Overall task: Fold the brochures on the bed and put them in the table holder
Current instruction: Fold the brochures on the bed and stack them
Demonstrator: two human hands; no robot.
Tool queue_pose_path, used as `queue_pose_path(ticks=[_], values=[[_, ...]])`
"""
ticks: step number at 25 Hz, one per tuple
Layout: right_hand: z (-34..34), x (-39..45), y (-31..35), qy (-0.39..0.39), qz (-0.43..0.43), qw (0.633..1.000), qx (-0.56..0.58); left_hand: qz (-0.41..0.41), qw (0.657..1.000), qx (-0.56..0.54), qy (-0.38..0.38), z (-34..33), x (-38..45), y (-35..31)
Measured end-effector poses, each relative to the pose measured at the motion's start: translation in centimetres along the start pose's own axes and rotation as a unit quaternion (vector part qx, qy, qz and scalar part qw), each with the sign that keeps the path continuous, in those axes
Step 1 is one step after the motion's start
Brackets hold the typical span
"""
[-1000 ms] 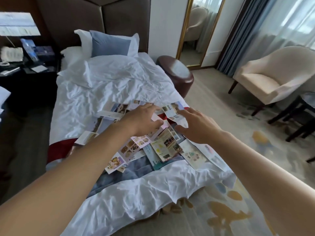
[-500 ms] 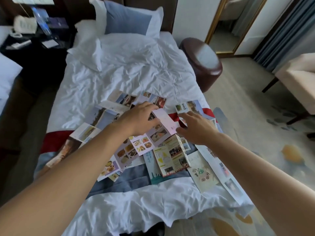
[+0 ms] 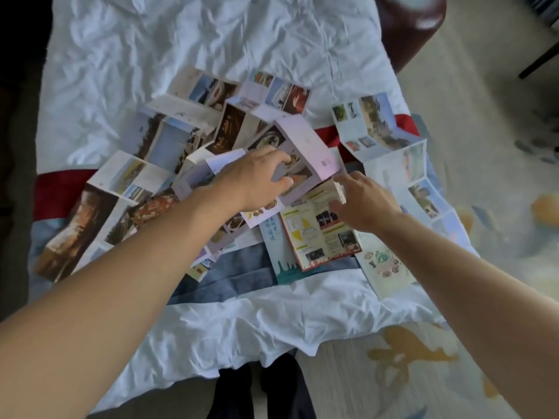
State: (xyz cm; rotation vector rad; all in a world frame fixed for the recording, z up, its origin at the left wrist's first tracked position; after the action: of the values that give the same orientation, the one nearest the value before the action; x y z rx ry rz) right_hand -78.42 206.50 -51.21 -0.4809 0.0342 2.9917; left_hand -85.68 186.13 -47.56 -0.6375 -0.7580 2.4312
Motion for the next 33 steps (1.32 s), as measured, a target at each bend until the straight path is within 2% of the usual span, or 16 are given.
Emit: queue_pose_path(ticks=[7, 10, 12, 14, 16, 19, 21, 23, 26, 28, 30, 33], values=[[-11.4, 0.6, -2.5, 0.062, -0.122, 0.991, 0.014, 0.04, 0.996, -0.048, 0.057, -12.3, 0.3, 7.4], [-13.9, 0.7, -3.2, 0.037, -0.159, 0.986, 0.022, 0.112, 0.985, -0.104, 0.075, -16.6, 0.7, 9.4], [-14.9, 0.6, -3.0, 0.026, -0.164, 0.985, 0.046, 0.195, 0.954, -0.209, 0.085, -19.3, 0.8, 10.4], [-15.4, 0.5, -2.5, 0.027, -0.162, 0.983, 0.079, 0.283, 0.9, -0.322, 0.073, -21.2, 0.7, 10.8], [-15.6, 0.1, -1.8, 0.029, -0.165, 0.978, 0.123, 0.345, 0.853, -0.39, 0.039, -22.4, 0.4, 10.5], [-15.6, -1.1, -0.6, 0.035, -0.171, 0.967, 0.188, 0.384, 0.796, -0.467, 0.017, -23.4, 0.0, 9.2], [-16.0, -2.2, 0.0, 0.039, -0.169, 0.958, 0.227, 0.378, 0.774, -0.508, 0.006, -23.6, -0.1, 8.2], [-16.5, -3.2, 0.2, 0.049, -0.183, 0.935, 0.3, 0.339, 0.791, -0.509, 0.001, -23.3, -0.2, 6.9], [-17.0, -4.0, 0.6, 0.05, -0.215, 0.871, 0.438, 0.27, 0.825, -0.496, 0.019, -23.1, -0.4, 5.0], [-16.8, -3.9, 1.1, 0.034, -0.232, 0.842, 0.486, 0.219, 0.843, -0.491, 0.03, -23.1, -0.3, 4.0], [-16.8, -3.7, 1.4, 0.022, -0.245, 0.832, 0.497, 0.186, 0.869, -0.457, 0.028, -23.5, -0.2, 3.7], [-17.3, -3.8, 1.5, 0.015, -0.275, 0.834, 0.478, 0.19, 0.913, -0.357, -0.049, -22.8, -0.7, 4.6]])
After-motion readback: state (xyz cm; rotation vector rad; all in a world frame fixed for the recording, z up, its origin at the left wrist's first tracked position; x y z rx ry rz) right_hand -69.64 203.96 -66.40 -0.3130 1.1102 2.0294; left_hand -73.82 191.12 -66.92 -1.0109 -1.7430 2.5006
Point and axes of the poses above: each hand's wrist, its own x-axis towards the middle knuckle, its own z-axis out of the back of the hand, y = z × x, the point moved 6 cm from there along x, towards the middle knuckle, and after that the axes turned 8 degrees about -x, right-handed, at the moved point
